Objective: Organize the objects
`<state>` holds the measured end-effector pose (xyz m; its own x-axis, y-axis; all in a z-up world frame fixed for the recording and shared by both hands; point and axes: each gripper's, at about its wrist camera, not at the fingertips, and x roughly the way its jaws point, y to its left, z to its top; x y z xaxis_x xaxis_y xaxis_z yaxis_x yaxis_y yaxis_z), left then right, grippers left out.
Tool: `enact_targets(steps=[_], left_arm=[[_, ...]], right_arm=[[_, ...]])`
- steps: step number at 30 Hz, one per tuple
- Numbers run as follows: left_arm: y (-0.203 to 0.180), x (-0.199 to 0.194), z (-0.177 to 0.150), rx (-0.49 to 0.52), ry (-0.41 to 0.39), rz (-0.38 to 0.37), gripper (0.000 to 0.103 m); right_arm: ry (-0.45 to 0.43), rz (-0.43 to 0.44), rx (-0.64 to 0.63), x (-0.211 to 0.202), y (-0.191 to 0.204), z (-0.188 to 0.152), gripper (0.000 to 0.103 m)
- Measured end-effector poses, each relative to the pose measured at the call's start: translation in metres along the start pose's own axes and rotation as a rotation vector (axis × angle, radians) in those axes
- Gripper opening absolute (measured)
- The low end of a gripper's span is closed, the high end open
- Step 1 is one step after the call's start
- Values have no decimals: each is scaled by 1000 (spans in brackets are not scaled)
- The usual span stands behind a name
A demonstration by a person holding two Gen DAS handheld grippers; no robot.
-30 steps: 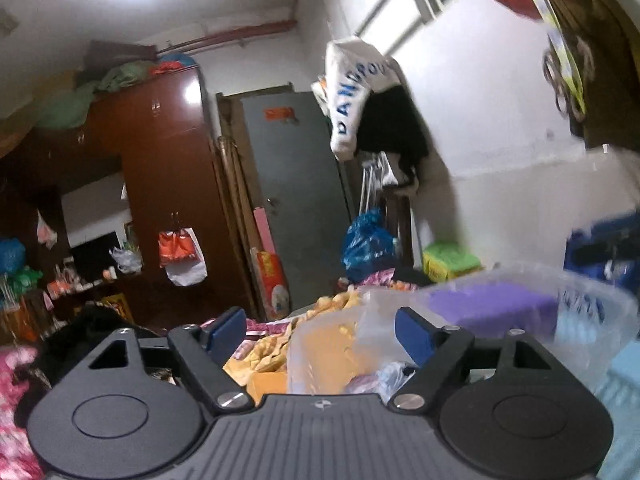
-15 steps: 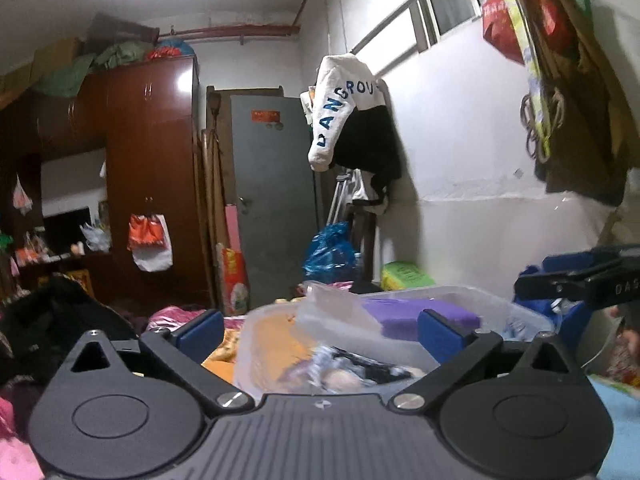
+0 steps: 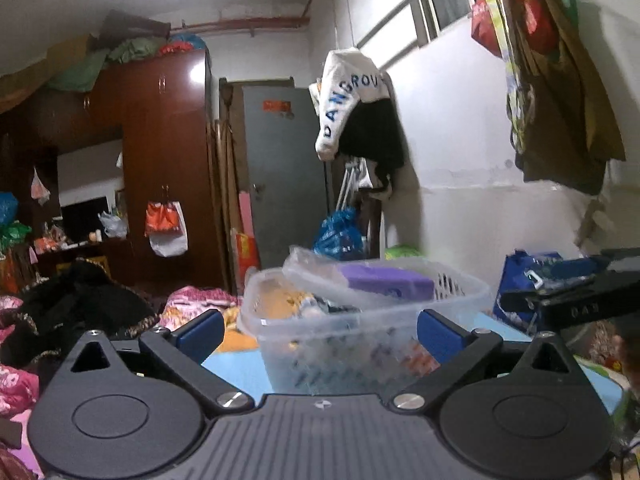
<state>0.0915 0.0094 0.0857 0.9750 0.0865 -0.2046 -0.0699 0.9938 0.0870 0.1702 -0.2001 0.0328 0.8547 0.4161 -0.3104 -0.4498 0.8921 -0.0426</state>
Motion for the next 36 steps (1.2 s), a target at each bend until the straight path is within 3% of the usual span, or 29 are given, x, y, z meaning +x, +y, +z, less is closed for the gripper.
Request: enact_targets(steps=[10, 18, 36], left_arm=[[-7, 0, -20, -25, 55, -25, 103], [-12, -4, -30, -32, 59, -35, 103], [-20, -3, -31, -25, 67, -12, 103]], right_arm=[[-22, -8, -14, -25, 17, -22, 103], [-8, 18, 70, -30, 10, -31, 103], [-17, 16, 37, -38, 21, -34, 103]])
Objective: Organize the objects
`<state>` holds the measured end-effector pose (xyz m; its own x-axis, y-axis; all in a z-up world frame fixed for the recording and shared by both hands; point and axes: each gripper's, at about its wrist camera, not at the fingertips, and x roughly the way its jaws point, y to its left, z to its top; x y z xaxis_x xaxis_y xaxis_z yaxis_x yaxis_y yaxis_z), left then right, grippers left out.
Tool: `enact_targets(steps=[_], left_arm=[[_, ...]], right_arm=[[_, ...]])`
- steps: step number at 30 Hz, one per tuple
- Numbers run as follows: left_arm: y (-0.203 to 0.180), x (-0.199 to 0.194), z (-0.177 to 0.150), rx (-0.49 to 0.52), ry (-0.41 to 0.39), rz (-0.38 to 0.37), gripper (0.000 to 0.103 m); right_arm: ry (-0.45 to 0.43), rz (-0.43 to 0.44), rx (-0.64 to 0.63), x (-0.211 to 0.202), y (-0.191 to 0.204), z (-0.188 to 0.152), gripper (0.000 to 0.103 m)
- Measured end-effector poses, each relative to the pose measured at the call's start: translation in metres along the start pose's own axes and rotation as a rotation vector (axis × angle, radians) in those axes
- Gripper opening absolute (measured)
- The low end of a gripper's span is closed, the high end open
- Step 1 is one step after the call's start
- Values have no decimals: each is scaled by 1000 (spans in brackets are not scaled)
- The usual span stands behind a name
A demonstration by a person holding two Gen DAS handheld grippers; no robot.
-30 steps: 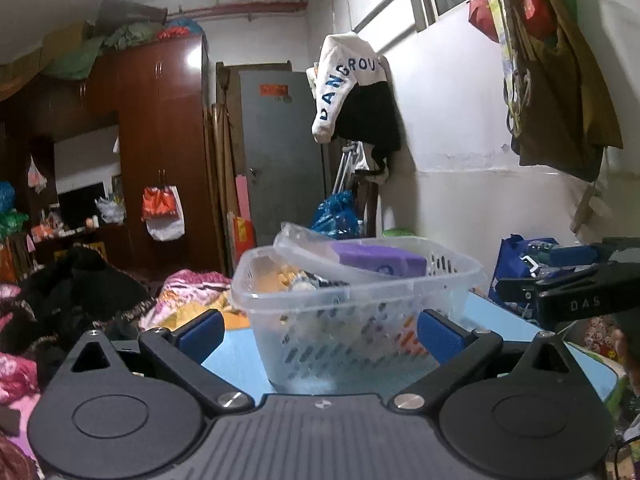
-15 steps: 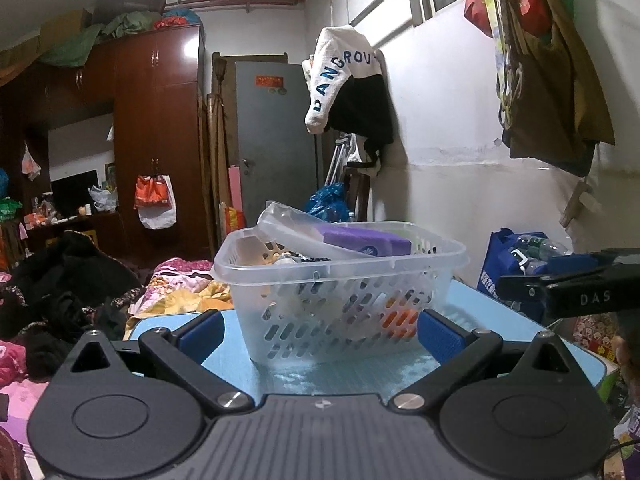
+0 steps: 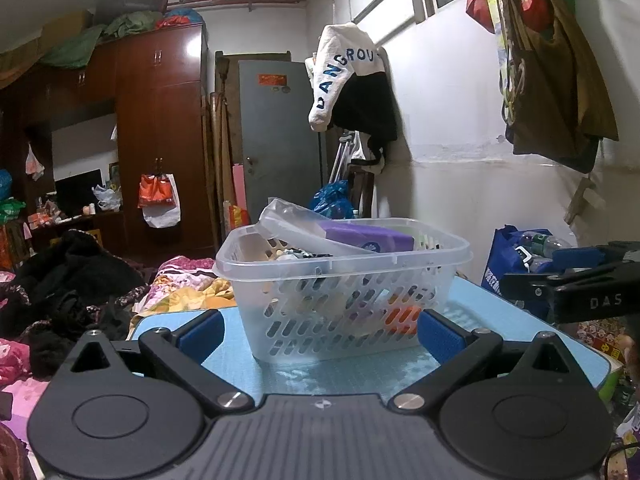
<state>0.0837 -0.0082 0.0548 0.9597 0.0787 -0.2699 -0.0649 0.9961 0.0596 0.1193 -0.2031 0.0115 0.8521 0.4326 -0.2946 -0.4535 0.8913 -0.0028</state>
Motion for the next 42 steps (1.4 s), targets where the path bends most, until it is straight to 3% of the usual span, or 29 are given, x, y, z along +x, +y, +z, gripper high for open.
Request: enact_targets(steps=[42], left_arm=[[0, 6, 1, -11, 10, 29, 103]], right_arm=[[9, 6, 13, -1, -2, -1, 103]])
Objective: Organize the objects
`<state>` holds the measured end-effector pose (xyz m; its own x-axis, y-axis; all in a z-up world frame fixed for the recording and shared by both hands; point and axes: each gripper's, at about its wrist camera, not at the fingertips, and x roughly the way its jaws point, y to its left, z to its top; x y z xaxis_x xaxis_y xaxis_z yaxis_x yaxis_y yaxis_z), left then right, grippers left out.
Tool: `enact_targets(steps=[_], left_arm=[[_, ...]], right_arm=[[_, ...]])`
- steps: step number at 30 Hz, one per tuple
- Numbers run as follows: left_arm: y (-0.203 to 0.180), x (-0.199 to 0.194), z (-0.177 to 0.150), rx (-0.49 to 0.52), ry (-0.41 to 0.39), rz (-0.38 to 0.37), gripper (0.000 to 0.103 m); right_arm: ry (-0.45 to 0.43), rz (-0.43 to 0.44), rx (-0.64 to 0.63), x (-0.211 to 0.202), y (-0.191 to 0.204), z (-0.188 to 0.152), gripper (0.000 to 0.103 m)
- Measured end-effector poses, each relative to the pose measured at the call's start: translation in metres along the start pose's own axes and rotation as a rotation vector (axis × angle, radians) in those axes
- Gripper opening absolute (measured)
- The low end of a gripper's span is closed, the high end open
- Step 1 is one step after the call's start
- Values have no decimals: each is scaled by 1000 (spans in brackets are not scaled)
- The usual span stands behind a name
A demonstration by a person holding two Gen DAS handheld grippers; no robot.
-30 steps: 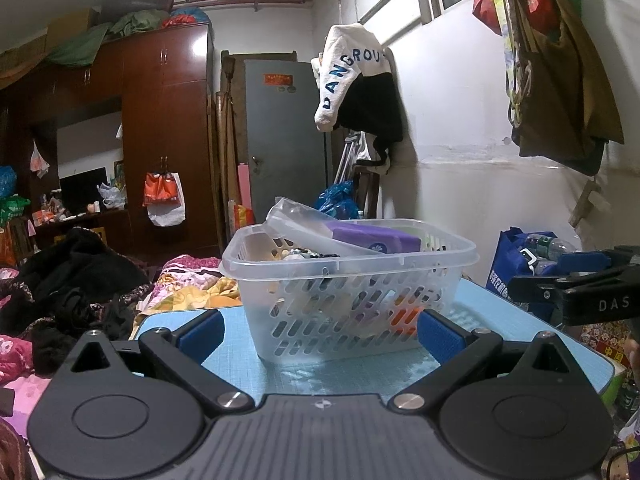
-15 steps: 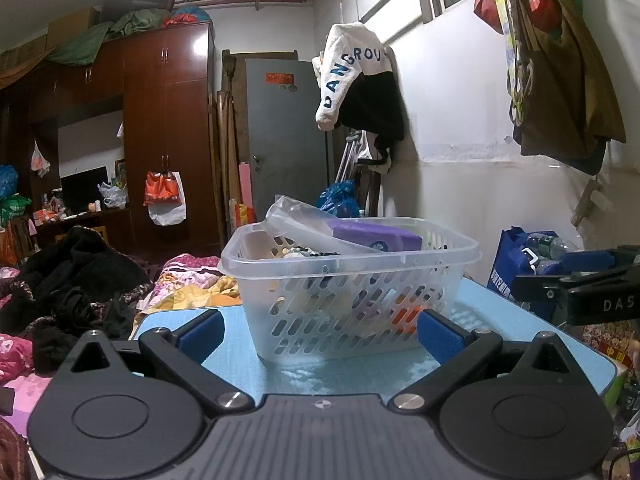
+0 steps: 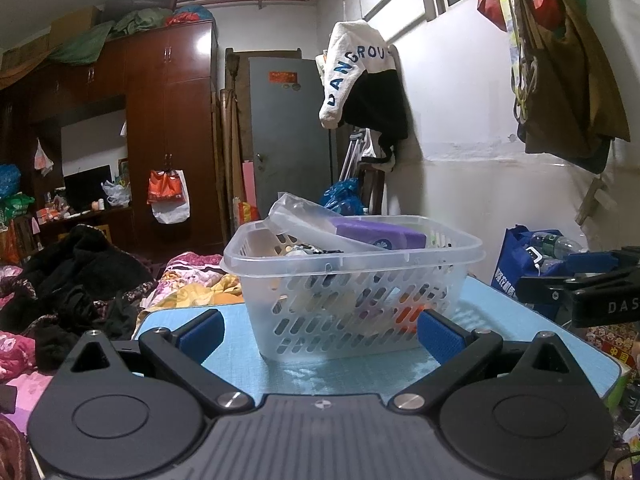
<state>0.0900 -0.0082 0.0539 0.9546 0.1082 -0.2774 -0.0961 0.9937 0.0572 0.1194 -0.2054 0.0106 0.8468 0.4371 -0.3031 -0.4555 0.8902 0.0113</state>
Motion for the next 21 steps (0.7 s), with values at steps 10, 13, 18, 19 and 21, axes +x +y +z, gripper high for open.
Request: enact_targets(steps=[10, 13, 18, 19, 21], left_arm=[[-1, 1, -1, 1, 1, 1, 103], [-1, 2, -1, 0, 1, 0, 103], [-3, 3, -2, 4, 5, 4, 103], [-3, 3, -2, 4, 6, 3, 103], [-2, 3, -2, 3, 7, 0, 103]], right_arm=[[1, -2, -1, 1, -1, -1, 103], [-1, -4, 0, 1, -3, -1, 103], [-1, -4, -1, 1, -3, -1, 103], [0, -4, -1, 1, -3, -1, 103], [-1, -4, 0, 1, -4, -1, 103]])
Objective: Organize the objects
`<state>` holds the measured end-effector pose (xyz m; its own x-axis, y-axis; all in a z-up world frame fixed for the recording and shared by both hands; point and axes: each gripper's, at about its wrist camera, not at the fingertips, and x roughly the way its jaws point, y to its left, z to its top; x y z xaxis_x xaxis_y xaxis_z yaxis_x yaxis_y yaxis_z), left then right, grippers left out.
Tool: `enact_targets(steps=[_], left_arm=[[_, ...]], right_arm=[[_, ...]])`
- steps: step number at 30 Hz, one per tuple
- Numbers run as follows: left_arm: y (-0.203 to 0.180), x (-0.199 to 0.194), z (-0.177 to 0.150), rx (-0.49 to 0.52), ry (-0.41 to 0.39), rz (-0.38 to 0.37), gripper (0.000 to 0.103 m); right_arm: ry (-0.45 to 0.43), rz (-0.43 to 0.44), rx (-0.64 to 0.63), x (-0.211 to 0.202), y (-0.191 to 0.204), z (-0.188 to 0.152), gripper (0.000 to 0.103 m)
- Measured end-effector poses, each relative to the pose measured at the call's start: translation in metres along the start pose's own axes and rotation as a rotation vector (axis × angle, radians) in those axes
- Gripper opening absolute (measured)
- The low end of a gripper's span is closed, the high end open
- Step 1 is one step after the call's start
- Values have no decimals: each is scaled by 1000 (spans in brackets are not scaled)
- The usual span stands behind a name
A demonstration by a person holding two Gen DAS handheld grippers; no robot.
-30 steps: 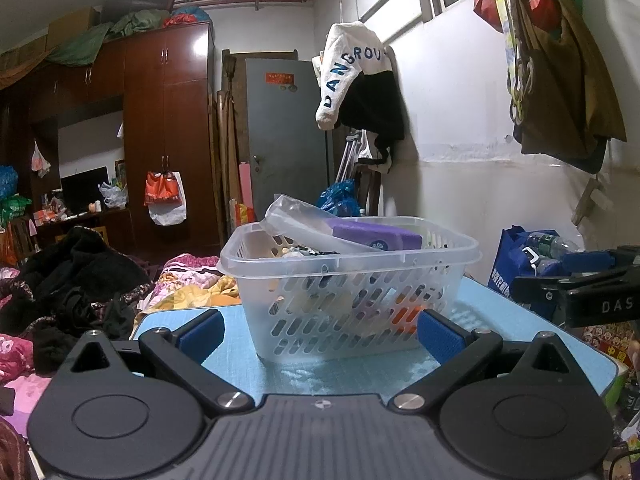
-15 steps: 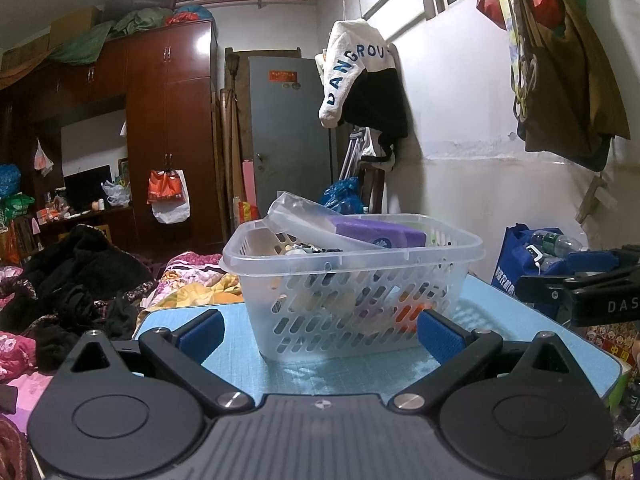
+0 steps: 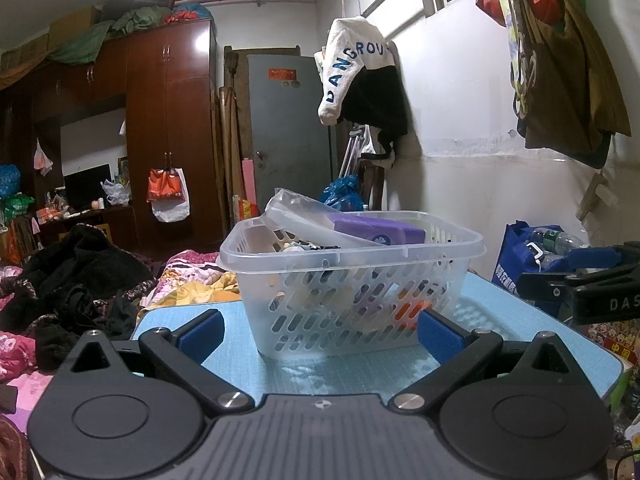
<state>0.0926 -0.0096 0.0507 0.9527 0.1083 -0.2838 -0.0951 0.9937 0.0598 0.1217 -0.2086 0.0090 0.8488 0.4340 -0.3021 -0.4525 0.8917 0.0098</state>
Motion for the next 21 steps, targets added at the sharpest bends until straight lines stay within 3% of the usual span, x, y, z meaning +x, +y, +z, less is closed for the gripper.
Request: enact_targets(steps=[21], left_arm=[[-5, 0, -1, 1, -8, 5, 103]], right_arm=[[-1, -7, -2, -1, -1, -1, 103]])
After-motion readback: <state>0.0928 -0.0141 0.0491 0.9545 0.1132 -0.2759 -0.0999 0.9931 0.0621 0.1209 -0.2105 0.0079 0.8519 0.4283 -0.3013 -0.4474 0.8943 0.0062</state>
